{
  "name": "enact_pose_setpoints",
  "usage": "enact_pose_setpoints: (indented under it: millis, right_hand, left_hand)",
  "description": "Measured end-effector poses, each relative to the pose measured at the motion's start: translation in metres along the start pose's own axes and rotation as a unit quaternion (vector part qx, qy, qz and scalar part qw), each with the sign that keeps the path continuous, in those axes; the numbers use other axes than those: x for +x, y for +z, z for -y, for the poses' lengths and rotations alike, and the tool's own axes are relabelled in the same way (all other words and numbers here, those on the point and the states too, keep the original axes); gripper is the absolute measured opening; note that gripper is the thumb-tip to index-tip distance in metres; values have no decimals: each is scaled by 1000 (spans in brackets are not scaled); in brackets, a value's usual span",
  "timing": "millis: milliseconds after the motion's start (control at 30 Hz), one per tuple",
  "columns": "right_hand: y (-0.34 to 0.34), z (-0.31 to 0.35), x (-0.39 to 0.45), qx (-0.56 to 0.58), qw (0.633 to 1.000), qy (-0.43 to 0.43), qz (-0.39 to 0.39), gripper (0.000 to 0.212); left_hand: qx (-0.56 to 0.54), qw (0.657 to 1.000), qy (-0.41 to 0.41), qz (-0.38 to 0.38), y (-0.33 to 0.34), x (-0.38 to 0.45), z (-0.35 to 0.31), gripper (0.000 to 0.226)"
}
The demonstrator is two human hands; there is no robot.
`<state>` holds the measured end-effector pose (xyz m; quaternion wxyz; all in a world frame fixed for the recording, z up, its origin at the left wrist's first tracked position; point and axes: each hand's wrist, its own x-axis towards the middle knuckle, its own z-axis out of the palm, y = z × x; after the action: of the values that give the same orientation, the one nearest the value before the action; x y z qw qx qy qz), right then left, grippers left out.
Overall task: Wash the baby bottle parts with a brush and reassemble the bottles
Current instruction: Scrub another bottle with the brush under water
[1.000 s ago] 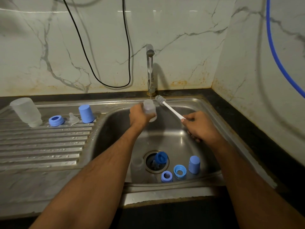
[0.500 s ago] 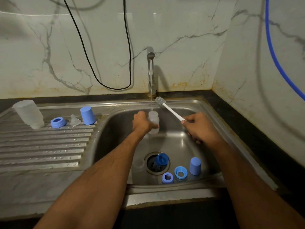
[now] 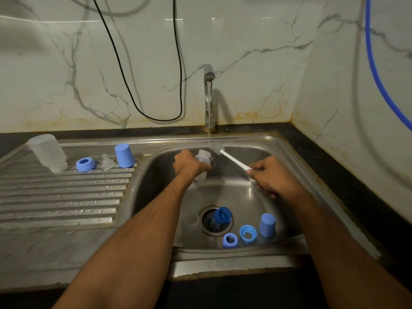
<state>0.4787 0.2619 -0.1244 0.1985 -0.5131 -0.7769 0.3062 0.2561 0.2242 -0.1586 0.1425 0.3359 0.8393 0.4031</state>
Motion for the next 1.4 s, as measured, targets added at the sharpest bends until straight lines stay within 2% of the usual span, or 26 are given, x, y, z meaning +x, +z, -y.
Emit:
enact_pose_setpoints:
  millis: [167,300,433,600,733,967,1200,1300,1400]
  right_hand:
    - [4,-2,-2,-20,998,8,60,16]
    - [4,-2,-5,-18,998,4,59,16]
    - [3,-1,-6,-9,998,2,61,16]
    - [3,-1,-8,-15,997,4,75,16]
    - [4,0,-9,-24,996,4,80,16]
    - [11,8,-19,-1,997,-1,74,17]
    - [18,37,-32,70,996,-28,41,19]
    - [26,56,-38,91,995,-45,20,19]
    - [39,81,-47,107,992,-60,16,18]
  left_hand:
    - [20,998,-57,-26,-15,1,2,58]
    - [8,996,-79,31,-21,-4,2,63]
    - [37,996,-82,-12,-24,-6,-4,64]
    - [-41,996,-27,-71,-27,-5,3,68]
    - [-57,993,11,-99,-27,-3,4,68]
    - [-90,991,23,-94,-36,-10,-5,72]
    - [-112,985,72,-107,-74,-15,-20,73]
    - [-99,980,115,-132,-103,-20,-7,69]
    - [-87,975,120,-166,-141,-22,16,68]
